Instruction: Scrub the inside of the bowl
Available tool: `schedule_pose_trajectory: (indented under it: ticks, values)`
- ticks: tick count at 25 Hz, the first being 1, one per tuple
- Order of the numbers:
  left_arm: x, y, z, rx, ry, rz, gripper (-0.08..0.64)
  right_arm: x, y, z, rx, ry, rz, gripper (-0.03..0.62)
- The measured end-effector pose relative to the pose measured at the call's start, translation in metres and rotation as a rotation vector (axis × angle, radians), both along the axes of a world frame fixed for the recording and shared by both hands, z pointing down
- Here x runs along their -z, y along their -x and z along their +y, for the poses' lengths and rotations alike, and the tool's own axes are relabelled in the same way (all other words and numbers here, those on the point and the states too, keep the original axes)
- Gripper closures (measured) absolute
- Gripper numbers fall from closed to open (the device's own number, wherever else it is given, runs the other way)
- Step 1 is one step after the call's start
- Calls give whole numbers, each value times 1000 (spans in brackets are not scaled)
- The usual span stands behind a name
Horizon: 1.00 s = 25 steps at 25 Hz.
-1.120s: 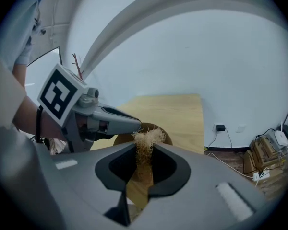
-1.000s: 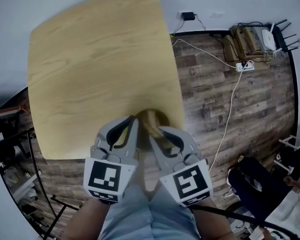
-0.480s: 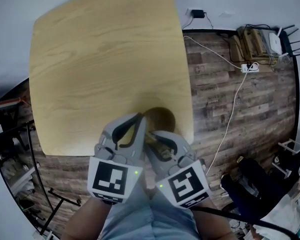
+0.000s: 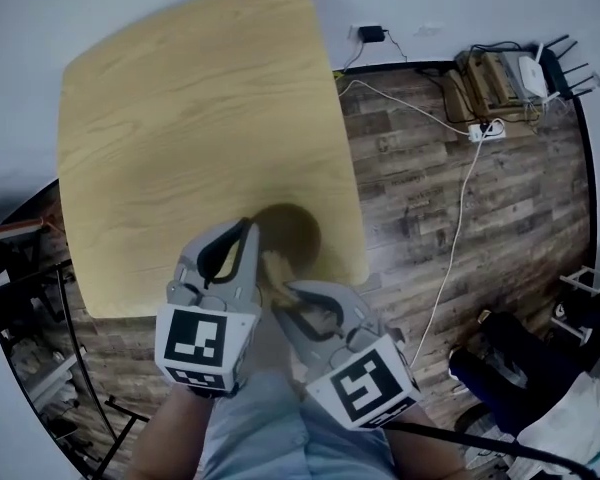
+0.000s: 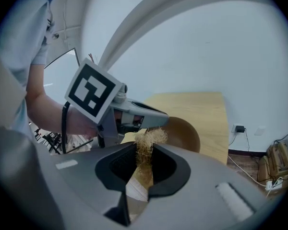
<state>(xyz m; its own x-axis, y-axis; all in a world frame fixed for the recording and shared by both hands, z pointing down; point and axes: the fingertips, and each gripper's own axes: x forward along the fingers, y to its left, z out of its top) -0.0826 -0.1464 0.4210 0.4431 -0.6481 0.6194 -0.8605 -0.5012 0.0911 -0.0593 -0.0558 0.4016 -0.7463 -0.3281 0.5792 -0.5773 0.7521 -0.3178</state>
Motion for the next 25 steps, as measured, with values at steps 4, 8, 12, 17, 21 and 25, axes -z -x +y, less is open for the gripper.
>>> schedule_pose_trajectory:
  ticks: [4,8,12,17,21,25]
  values:
    - [2,-2,3,13,0,-8,526,11,-11,5,-26,-23,-11,531]
    - [5,-5,7,14,-3,-19,526,16,-25,3,-63,-55,0,531]
    - [6,-7,10,13,-2,-19,526,16,-35,-6,-90,-85,33,531]
    - [3,-9,11,-9,2,-8,526,5,-34,-22,-101,-86,54,531]
    - [-1,-7,11,-25,15,2,526,-9,-34,-34,-100,-73,98,531]
    - [-4,-2,9,23,57,39,526,-22,-34,-43,-91,-72,156,531]
